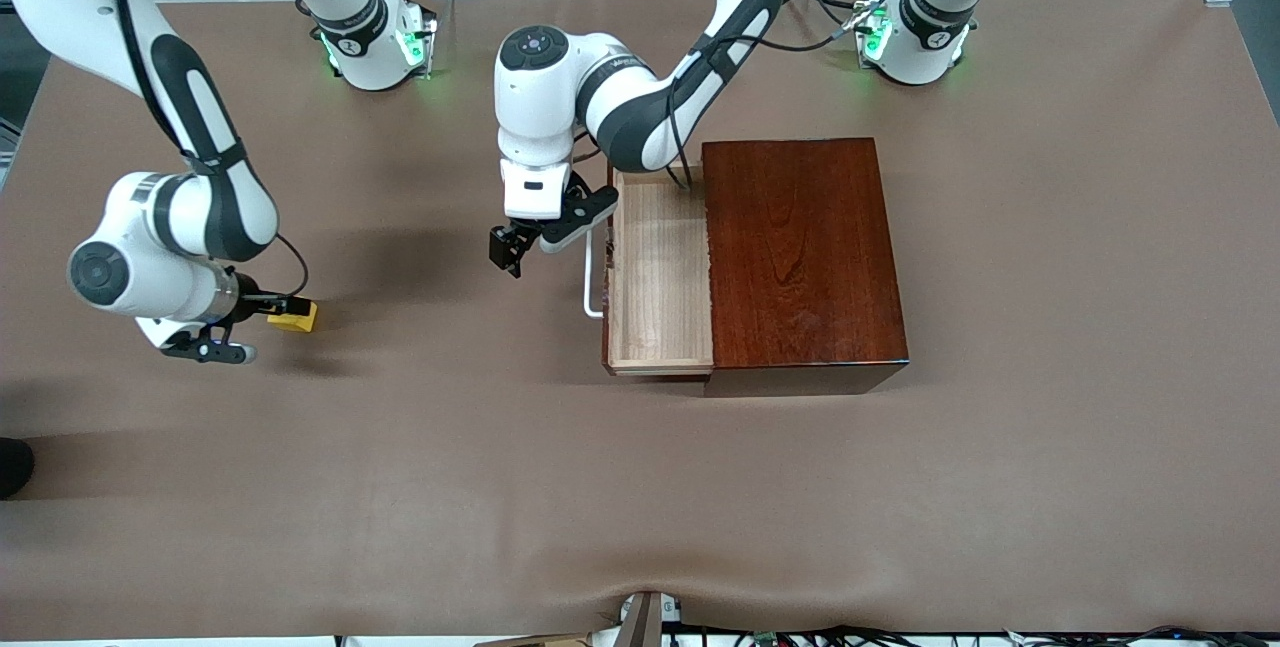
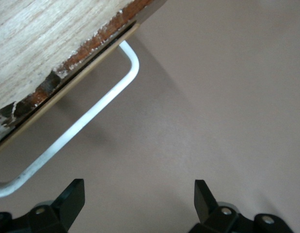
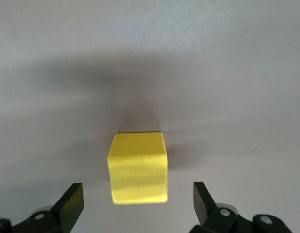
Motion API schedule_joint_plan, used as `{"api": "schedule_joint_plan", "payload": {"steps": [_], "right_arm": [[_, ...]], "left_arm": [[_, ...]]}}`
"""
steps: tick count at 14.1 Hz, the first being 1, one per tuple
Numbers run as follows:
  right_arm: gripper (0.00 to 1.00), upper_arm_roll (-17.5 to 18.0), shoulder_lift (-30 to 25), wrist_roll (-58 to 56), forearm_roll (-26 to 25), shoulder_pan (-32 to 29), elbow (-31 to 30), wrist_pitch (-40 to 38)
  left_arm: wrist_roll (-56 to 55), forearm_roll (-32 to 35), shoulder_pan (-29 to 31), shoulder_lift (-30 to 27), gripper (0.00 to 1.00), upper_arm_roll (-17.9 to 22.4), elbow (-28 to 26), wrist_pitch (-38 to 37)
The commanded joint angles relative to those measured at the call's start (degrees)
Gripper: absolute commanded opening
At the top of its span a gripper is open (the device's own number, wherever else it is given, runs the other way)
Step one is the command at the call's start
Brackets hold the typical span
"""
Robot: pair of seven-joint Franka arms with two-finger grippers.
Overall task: Open drawer, take yellow block, close drawer
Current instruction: 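Place the cube with the right gripper while the left gripper reaches the drawer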
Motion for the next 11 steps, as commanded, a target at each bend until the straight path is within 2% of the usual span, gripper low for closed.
{"api": "schedule_joint_plan", "payload": {"steps": [1, 4, 7, 11], "right_arm": [[1.0, 1.0, -1.2, 1.1, -0.3, -1.6, 7.1, -10.5], [1.0, 1.3, -2.5, 1.0, 0.1, -1.3, 13.4, -20.0], [1.0, 1.5, -3.0, 0.7, 1.8, -0.9, 23.7, -31.5], [1.0, 1.5, -3.6, -1.7, 2.5, 0.6, 34.9, -43.2]], "left_arm": [[-0.8, 0.5, -0.4, 0.9, 1.0, 1.1, 1.0, -4.0], [-0.8, 0.9, -0.2, 1.4, 1.0, 1.0, 0.8, -5.0], [-0.8, 0.9, 0.2, 1.6, 1.0, 1.0, 0.8, -5.7], [-0.7, 0.7, 1.3, 1.3, 1.0, 1.0, 0.8, -7.8]]}}
